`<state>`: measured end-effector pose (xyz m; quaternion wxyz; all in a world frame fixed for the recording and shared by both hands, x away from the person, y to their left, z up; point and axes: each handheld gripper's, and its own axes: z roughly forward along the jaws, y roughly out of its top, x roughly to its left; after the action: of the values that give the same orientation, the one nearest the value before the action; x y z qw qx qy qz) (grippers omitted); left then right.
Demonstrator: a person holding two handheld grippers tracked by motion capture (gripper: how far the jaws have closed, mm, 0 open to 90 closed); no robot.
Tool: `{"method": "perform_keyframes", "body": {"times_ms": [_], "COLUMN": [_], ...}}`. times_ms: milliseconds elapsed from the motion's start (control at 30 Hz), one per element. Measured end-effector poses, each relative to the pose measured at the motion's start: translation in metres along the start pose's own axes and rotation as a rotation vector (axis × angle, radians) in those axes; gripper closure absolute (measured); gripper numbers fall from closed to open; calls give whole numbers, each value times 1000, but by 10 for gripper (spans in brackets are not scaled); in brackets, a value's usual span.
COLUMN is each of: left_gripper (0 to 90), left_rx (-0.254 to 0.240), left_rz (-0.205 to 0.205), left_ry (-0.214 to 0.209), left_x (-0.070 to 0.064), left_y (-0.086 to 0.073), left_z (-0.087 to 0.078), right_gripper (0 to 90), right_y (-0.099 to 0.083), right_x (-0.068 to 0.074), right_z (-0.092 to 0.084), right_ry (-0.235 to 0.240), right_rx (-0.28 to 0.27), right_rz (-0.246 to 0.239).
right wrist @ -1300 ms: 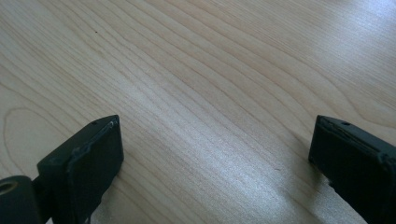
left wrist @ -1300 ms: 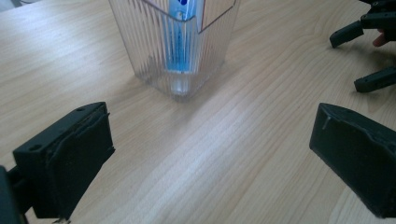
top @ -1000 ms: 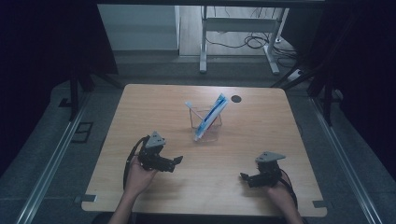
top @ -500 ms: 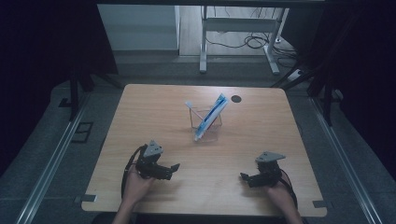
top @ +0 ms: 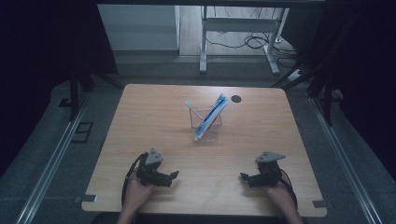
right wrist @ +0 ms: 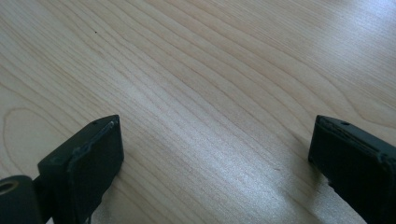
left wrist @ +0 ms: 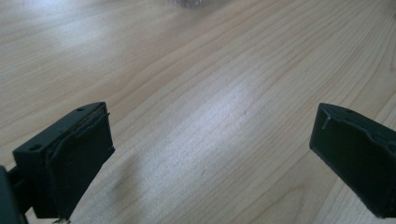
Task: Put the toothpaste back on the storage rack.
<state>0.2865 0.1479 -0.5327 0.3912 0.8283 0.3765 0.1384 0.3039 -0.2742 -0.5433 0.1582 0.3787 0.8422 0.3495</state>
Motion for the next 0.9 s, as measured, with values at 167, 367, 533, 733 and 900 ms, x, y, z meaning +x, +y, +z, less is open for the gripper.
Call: {"method": "perform_keyframes", "body": {"times_ms": [167, 367, 533, 733, 900], "left_gripper": [0, 0, 0, 0, 0], "left_rx": [23, 61, 85, 132, 133], "left_rz": [15, 27, 38, 36, 37], "left_ry": [8, 10, 20, 20, 21], "left_x": [-4, -7, -9, -9, -9], "left_y": [-2, -4, -4, -3, -3], "left_z": [4, 11, 14, 17, 17], "right_gripper": [31, 31, 31, 32, 32], "right_y": [0, 0, 0, 0, 0], "right_x": [0, 0, 0, 0, 0], "right_z": [0, 0, 0, 0, 0], "right_ry": [0, 0, 0, 0, 0], "right_rx": [0, 0, 0, 0, -1], "right_rz": [0, 0, 0, 0, 1]}}
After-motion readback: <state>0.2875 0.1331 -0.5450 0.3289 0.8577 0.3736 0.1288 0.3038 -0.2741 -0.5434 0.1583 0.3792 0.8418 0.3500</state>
